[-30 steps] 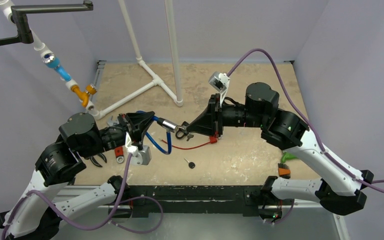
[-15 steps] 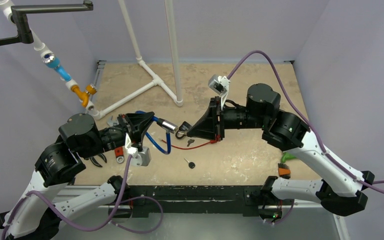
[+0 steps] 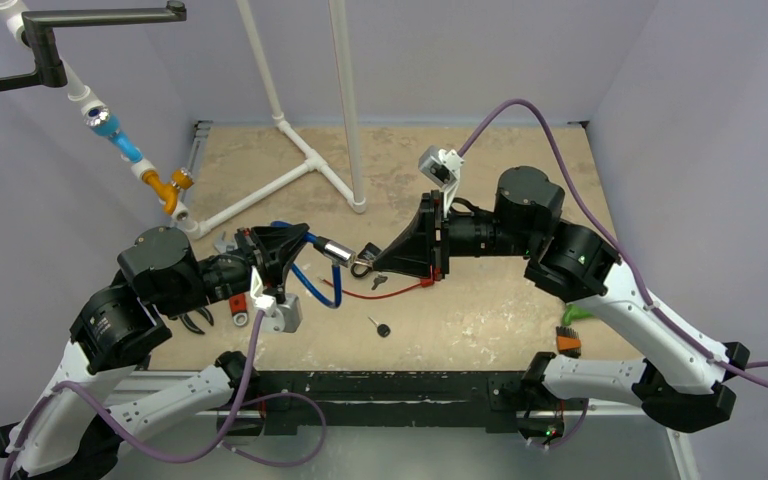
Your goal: Unlock with the key
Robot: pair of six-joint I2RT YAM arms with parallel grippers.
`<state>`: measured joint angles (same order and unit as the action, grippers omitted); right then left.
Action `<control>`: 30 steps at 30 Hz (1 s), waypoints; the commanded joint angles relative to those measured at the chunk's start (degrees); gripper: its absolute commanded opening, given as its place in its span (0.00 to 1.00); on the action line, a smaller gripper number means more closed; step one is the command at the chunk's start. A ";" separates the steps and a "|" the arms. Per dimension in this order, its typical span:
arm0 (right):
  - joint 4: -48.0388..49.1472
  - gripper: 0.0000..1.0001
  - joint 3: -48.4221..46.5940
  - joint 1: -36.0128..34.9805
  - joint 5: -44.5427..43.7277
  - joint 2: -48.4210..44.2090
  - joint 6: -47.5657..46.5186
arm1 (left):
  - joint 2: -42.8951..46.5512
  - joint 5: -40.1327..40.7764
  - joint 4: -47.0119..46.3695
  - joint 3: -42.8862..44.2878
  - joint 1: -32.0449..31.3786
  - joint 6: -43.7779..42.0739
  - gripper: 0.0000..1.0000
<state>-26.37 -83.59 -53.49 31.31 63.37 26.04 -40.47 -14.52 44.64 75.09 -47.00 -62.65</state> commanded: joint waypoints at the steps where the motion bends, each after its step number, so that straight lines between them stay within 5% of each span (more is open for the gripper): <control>1: 3.76 0.00 -0.13 0.23 1.41 -0.04 0.76 | 0.64 -0.10 -3.87 0.31 -0.02 -0.89 0.00; 30: 5.64 0.00 1.10 0.39 1.23 0.34 1.92 | 1.29 -0.29 -3.87 -0.45 -0.02 -1.69 0.00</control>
<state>-24.47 -82.41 -53.49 31.29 63.75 27.40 -39.99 -14.33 44.66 75.07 -47.00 -63.09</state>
